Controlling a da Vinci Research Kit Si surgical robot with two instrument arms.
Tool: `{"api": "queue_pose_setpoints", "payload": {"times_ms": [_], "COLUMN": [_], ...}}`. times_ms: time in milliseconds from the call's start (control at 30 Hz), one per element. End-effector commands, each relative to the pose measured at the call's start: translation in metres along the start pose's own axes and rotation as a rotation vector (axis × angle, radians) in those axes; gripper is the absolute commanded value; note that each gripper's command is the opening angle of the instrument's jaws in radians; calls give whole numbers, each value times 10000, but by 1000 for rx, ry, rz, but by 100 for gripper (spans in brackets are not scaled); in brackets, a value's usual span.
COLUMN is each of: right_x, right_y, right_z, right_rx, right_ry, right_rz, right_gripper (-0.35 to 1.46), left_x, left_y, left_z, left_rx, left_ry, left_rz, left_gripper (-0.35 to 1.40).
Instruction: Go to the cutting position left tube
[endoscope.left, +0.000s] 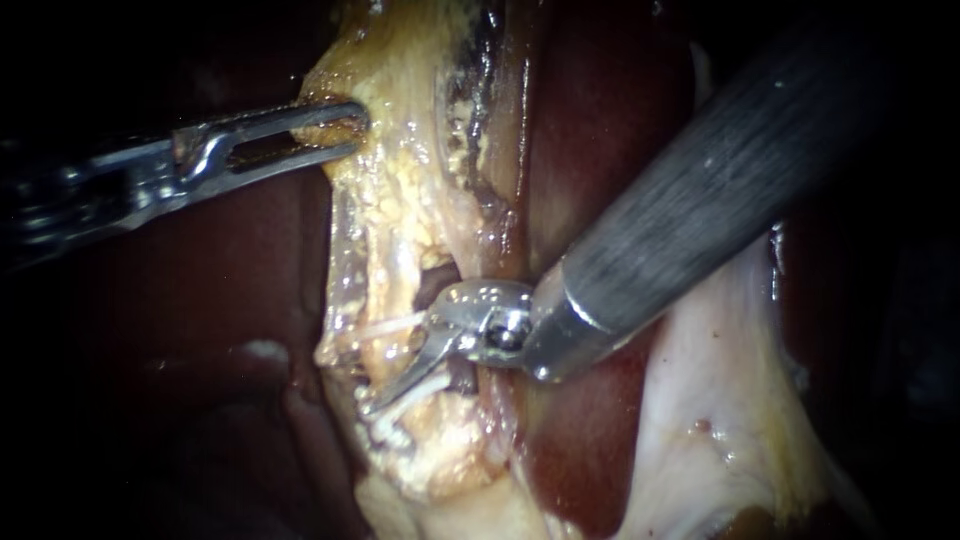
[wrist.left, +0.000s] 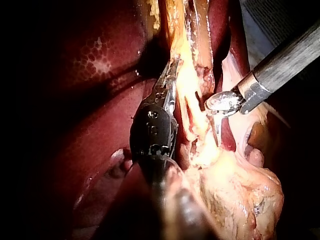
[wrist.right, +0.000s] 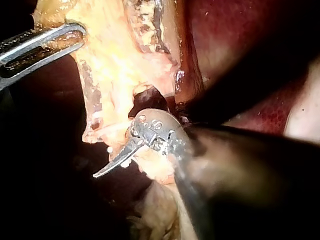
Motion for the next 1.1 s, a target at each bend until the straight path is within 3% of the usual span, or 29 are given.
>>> {"api": "queue_pose_setpoints", "payload": {"times_ms": [33, 1100], "right_x": [-1, -3], "right_y": [1, 10], "right_z": [0, 1], "right_rx": [-5, -13], "right_ry": [3, 36], "right_rz": [12, 102], "right_gripper": [120, 118], "left_x": [0, 0], "left_y": [0, -2], "left_z": [0, 0], "left_rx": [-1, -2], "left_ry": [0, -1], "left_rz": [0, -1], "left_gripper": [-35, -35]}}
